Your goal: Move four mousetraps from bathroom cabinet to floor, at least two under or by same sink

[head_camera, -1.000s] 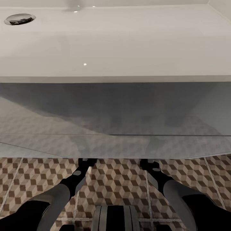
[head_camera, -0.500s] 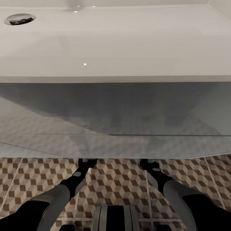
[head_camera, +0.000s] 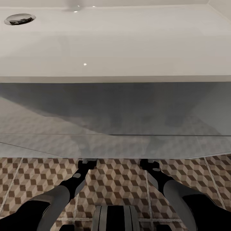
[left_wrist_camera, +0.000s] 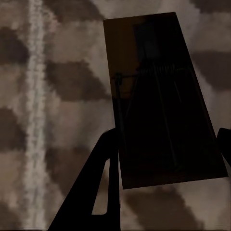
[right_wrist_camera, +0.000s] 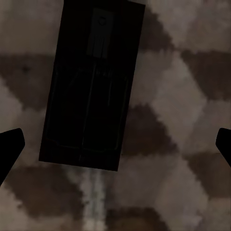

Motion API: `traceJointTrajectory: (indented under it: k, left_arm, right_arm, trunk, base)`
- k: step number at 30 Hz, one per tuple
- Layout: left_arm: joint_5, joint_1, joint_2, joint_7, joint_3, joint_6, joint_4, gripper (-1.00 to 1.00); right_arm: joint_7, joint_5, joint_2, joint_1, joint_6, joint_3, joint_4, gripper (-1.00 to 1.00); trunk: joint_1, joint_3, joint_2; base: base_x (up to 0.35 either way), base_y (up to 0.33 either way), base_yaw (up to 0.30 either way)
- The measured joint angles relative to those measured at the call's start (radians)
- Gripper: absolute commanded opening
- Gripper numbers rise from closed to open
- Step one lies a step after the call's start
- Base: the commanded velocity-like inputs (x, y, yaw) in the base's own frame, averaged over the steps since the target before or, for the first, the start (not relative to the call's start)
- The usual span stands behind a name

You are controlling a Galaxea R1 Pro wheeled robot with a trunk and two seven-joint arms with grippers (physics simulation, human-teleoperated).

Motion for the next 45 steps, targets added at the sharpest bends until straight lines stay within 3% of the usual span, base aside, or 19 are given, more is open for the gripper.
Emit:
traceJointTrajectory:
  k: [45]
  left_arm:
    - [0.007, 0.000, 0.006, -0.001, 0.003, -0.027, 0.023, -1.00]
  right_arm:
    - [0.000, 0.001, 0.000, 0.000, -0.002, 0.000, -0.001, 1.00]
  trunk:
    - [0.000, 0.000, 0.000]
  base:
    - [0.000, 0.000, 0.000]
